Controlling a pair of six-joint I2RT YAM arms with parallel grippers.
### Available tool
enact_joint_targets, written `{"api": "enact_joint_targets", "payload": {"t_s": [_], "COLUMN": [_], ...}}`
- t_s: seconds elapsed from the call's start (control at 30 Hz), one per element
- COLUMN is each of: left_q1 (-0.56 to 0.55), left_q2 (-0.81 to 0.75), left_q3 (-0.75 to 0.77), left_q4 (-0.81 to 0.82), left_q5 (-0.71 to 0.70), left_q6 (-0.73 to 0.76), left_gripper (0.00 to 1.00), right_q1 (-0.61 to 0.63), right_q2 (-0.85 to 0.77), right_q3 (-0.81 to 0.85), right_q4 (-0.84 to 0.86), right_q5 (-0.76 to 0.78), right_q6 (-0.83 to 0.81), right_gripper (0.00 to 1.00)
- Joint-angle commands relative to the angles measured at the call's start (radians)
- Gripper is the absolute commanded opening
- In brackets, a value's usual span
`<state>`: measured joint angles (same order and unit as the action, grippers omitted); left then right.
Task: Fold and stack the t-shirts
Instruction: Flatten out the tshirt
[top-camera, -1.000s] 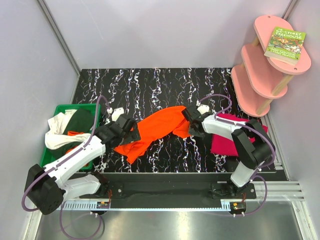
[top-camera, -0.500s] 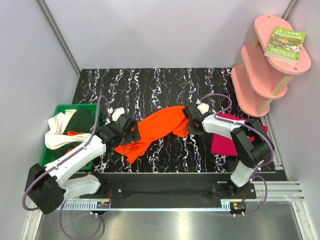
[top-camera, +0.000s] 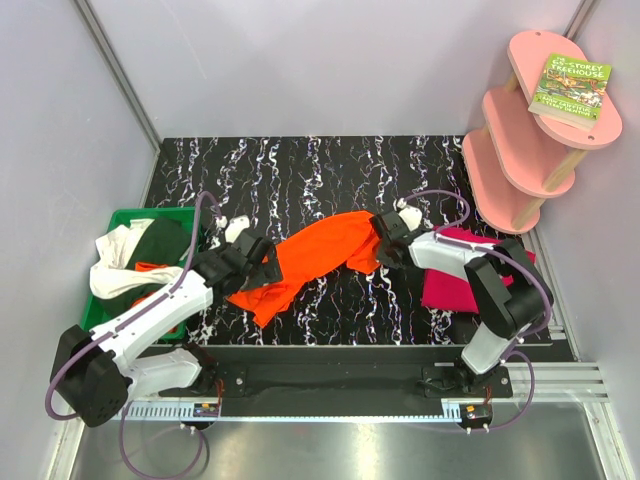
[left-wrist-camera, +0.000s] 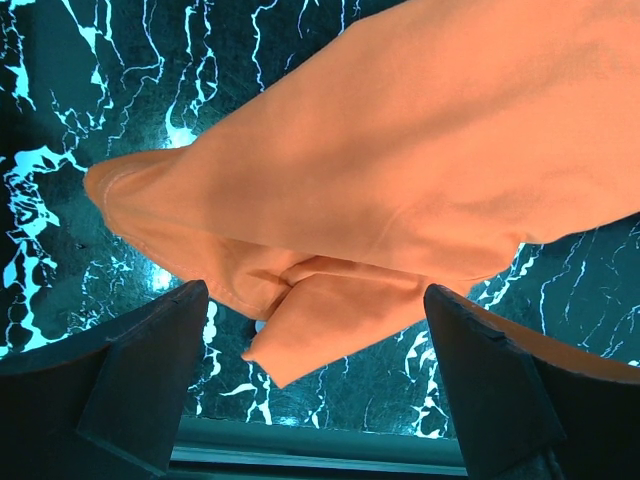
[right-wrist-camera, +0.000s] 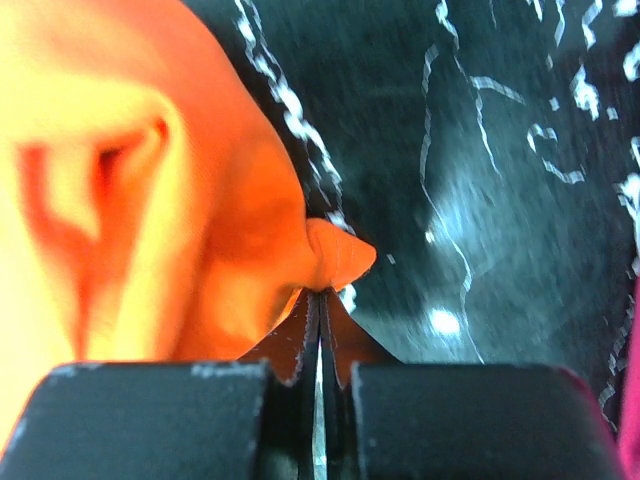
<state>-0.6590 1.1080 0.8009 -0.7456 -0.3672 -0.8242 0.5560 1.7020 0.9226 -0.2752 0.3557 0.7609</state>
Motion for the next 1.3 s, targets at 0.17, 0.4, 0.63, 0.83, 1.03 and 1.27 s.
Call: {"api": "enact_joint_targets", "payload": {"t_s": [0.17,0.4,0.63,0.83,1.03,1.27], "left_q1": [-0.007,-0.01,-0.01,-0.01,-0.011,-0.014], "left_q2": [0.001,0.015,0.023,0.033,0.062,0.082], "left_q3": [-0.034,-0.009,-0.003,0.007,0.023,0.04], "left_q4": [0.066,0.066,0.066,0.068,0.072,0.083], "left_q5": [0.039,0.04,0.047,0.044,0.045,0.044], "left_q6": [-0.035,-0.018,-0.01,-0.003,-0.001,0.011], "left_gripper": [0.94,0.94,0.94,0.94,0.94,0.94], "right_q1": [-0.001,-0.004,-0.042,-0.057,-0.068,-0.07], "right_q2": [-0.12,-0.047,0.042,0.047,0.057,-0.068], "right_q3": [0.018,0.038,0.025,0.016,-0.001,-0.09], "right_q4": [-0.163,-0.162,-0.049,0.019,0.044,0.11], "right_q5": [0.031,0.051,0.028,0.032,0.003,0.029], "right_q6": [-0.06,-0.058,-0.101,-0.115,-0.109,-0.09], "right_gripper": [0.46,0.68,0.61,0.58,0.55,0.59]}}
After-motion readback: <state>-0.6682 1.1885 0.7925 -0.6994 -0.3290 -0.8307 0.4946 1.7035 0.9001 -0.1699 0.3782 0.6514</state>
